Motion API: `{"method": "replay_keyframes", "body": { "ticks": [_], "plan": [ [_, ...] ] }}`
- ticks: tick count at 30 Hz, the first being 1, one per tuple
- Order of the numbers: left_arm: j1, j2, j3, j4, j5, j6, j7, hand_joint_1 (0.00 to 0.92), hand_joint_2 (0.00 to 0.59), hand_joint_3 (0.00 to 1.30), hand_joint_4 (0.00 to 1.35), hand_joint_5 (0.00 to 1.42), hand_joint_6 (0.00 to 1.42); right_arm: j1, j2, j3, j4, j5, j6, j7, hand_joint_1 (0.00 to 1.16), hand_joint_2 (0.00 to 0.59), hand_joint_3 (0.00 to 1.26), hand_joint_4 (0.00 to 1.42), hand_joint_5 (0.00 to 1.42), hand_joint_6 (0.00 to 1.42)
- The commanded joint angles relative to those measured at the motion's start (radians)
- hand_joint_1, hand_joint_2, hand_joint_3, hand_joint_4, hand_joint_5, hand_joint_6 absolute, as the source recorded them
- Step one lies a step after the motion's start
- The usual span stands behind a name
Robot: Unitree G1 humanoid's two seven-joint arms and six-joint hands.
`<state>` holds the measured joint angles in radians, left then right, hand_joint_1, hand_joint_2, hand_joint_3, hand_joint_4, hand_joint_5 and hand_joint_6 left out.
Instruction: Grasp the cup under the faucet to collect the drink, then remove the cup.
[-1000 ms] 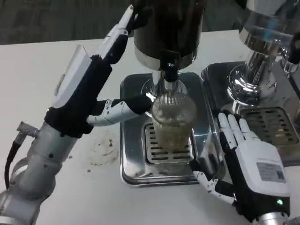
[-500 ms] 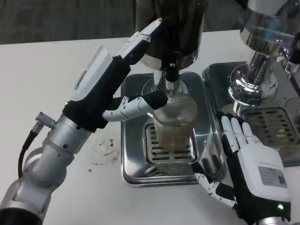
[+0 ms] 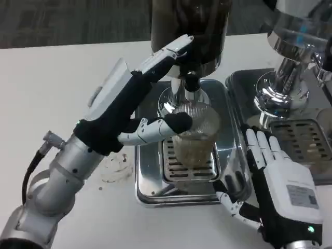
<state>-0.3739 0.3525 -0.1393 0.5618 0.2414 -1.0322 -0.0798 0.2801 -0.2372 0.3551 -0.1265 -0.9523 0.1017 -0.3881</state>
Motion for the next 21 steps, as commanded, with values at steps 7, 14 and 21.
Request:
{"method": "replay_keyframes", "body": {
  "ticks": [7, 14, 21],
  "plan": [
    [0.081, 0.022, 0.006, -0.093, 0.039, -0.010, -0.010, 0.000, 0.129, 0.17, 0.11, 0.32, 0.19, -0.024, -0.008, -0.005, 0.010, 0.017, -0.013, -0.003, 0.48, 0.332, 0.00, 0.00, 0.00, 0.12],
    [0.107, 0.049, 0.024, -0.146, 0.158, -0.027, 0.032, 0.000, 0.130, 0.17, 0.12, 0.32, 0.19, -0.033, -0.006, -0.003, 0.019, 0.029, -0.017, -0.002, 0.48, 0.333, 0.00, 0.00, 0.00, 0.13],
    [0.131, 0.060, 0.023, -0.152, 0.209, -0.026, 0.082, 0.000, 0.131, 0.19, 0.13, 0.33, 0.20, -0.042, -0.004, -0.003, 0.033, 0.050, -0.029, -0.008, 0.48, 0.333, 0.00, 0.00, 0.00, 0.13]
  ]
}}
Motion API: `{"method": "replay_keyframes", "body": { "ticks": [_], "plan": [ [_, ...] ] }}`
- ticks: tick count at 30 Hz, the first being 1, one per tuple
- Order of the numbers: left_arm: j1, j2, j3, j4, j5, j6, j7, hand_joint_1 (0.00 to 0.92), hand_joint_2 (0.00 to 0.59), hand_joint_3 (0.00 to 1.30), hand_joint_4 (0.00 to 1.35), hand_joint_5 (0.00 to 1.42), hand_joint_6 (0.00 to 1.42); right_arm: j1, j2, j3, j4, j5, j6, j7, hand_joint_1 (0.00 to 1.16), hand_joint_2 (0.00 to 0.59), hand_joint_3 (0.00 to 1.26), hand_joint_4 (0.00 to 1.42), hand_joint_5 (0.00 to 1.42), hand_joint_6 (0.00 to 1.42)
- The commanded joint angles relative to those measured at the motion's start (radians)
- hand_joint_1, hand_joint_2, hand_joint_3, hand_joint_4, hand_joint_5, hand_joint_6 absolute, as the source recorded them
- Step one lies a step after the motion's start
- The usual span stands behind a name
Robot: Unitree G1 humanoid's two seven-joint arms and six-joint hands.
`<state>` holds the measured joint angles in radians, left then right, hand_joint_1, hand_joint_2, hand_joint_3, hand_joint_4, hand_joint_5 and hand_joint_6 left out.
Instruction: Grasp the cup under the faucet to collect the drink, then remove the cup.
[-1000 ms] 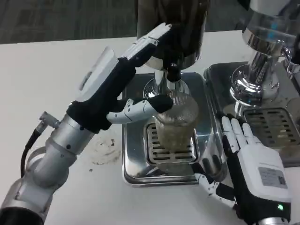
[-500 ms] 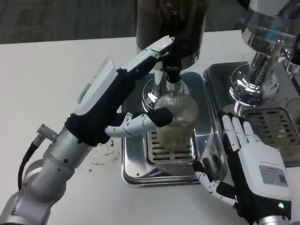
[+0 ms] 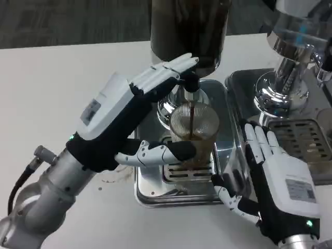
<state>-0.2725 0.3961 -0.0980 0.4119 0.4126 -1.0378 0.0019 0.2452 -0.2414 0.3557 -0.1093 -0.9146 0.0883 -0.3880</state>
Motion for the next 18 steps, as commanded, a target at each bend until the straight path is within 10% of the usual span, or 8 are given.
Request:
{"method": "replay_keyframes", "body": {
  "ticks": [1, 18],
  "plan": [
    [0.030, 0.018, -0.020, 0.002, 0.036, -0.021, 0.003, 0.000, 0.134, 0.19, 0.13, 0.33, 0.21, -0.008, 0.002, -0.005, 0.017, 0.016, -0.018, -0.010, 0.48, 0.333, 0.00, 0.00, 0.00, 0.13],
    [0.063, 0.033, -0.034, 0.007, 0.038, -0.026, 0.019, 0.000, 0.141, 0.20, 0.14, 0.33, 0.22, -0.049, 0.015, -0.060, 0.101, 0.210, -0.159, -0.013, 0.48, 0.295, 0.00, 0.00, 0.01, 0.16]
  ]
}}
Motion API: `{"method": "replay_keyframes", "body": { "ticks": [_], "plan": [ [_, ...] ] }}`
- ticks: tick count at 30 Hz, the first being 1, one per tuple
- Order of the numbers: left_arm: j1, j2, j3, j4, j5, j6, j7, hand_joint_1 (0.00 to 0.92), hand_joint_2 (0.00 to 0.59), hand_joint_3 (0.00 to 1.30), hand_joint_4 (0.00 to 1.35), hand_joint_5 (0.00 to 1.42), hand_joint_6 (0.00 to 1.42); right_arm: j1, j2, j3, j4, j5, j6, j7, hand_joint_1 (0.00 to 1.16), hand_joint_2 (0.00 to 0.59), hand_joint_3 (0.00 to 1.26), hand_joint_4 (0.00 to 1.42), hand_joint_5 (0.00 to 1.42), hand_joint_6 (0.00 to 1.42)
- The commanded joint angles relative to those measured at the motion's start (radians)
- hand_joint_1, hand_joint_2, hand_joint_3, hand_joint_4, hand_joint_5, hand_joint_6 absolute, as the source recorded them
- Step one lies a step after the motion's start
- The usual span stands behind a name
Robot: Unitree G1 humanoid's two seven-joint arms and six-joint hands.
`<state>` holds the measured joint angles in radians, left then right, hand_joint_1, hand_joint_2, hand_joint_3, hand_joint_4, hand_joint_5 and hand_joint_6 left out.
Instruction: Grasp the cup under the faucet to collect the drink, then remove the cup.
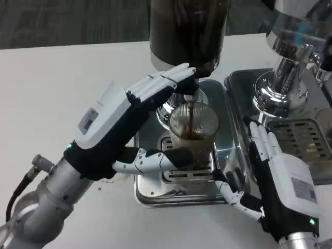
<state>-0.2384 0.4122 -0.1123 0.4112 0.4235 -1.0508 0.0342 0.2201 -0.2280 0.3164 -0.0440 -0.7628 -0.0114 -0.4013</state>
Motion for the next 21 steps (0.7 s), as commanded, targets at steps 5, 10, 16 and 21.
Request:
{"method": "replay_keyframes", "body": {
  "ticks": [5, 10, 16, 21],
  "plan": [
    [0.027, 0.018, -0.022, 0.013, 0.029, -0.013, -0.006, 0.000, 0.142, 0.20, 0.14, 0.33, 0.22, -0.076, -0.007, -0.032, 0.098, 0.151, -0.134, 0.055, 0.48, 0.261, 0.00, 0.00, 0.00, 0.14],
    [0.019, 0.021, -0.021, 0.024, 0.022, -0.014, -0.001, 0.000, 0.142, 0.21, 0.14, 0.33, 0.22, -0.140, 0.000, -0.039, 0.169, 0.219, -0.175, 0.111, 0.50, 0.233, 0.00, 0.00, 0.00, 0.13],
    [0.005, 0.022, -0.021, 0.038, 0.013, -0.014, -0.002, 0.000, 0.148, 0.21, 0.14, 0.34, 0.22, -0.199, 0.011, -0.045, 0.233, 0.268, -0.185, 0.163, 0.52, 0.223, 0.00, 0.00, 0.00, 0.10],
    [0.002, 0.023, -0.020, 0.037, 0.007, -0.012, -0.003, 0.000, 0.150, 0.21, 0.14, 0.35, 0.22, -0.230, 0.023, -0.054, 0.266, 0.295, -0.191, 0.181, 0.53, 0.215, 0.00, 0.00, 0.00, 0.10]
  ]
}}
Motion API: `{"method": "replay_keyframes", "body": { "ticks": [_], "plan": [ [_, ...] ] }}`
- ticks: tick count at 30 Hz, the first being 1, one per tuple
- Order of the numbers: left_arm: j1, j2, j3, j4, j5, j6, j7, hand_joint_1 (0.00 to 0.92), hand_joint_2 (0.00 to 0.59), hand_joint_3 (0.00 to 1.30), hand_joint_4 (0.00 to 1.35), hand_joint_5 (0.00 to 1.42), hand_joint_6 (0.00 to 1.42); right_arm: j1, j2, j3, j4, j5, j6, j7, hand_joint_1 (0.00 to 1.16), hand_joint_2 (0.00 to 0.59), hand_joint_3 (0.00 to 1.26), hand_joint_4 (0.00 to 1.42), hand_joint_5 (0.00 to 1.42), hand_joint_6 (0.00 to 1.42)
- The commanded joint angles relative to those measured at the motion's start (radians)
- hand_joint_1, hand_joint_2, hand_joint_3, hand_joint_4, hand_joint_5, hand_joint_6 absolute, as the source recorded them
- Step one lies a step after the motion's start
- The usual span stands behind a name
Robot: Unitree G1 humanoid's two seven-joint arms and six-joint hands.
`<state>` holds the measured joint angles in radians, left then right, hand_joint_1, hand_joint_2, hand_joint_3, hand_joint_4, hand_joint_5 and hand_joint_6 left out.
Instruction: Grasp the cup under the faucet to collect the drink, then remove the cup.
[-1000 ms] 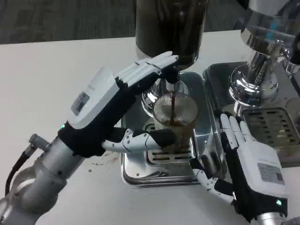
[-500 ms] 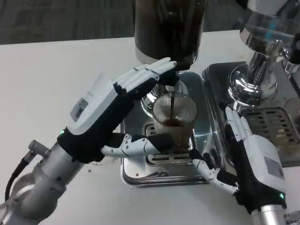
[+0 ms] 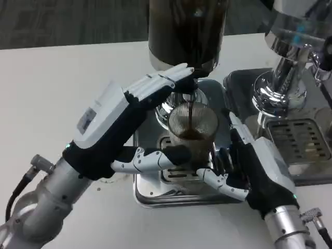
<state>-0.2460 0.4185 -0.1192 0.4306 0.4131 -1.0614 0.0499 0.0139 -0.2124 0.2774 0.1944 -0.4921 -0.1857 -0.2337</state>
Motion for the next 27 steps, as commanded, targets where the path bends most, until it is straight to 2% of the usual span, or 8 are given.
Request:
{"method": "replay_keyframes", "body": {
  "ticks": [1, 16, 27],
  "plan": [
    [0.010, 0.017, -0.012, 0.017, 0.017, -0.001, -0.019, 0.000, 0.150, 0.21, 0.14, 0.35, 0.22, -0.031, 0.010, -0.016, 0.035, 0.028, -0.019, 0.015, 0.53, 0.214, 0.00, 0.00, 0.00, 0.10],
    [0.015, 0.030, -0.010, 0.008, 0.005, 0.008, -0.025, 0.000, 0.163, 0.22, 0.16, 0.36, 0.22, -0.103, 0.053, -0.040, 0.157, 0.121, -0.091, 0.054, 0.57, 0.196, 0.00, 0.00, 0.00, 0.08],
    [0.010, 0.029, -0.007, 0.015, -0.005, 0.015, -0.024, 0.000, 0.164, 0.23, 0.16, 0.36, 0.22, -0.162, 0.067, -0.033, 0.256, 0.128, -0.138, 0.063, 0.58, 0.191, 0.00, 0.00, 0.00, 0.08]
  ]
}}
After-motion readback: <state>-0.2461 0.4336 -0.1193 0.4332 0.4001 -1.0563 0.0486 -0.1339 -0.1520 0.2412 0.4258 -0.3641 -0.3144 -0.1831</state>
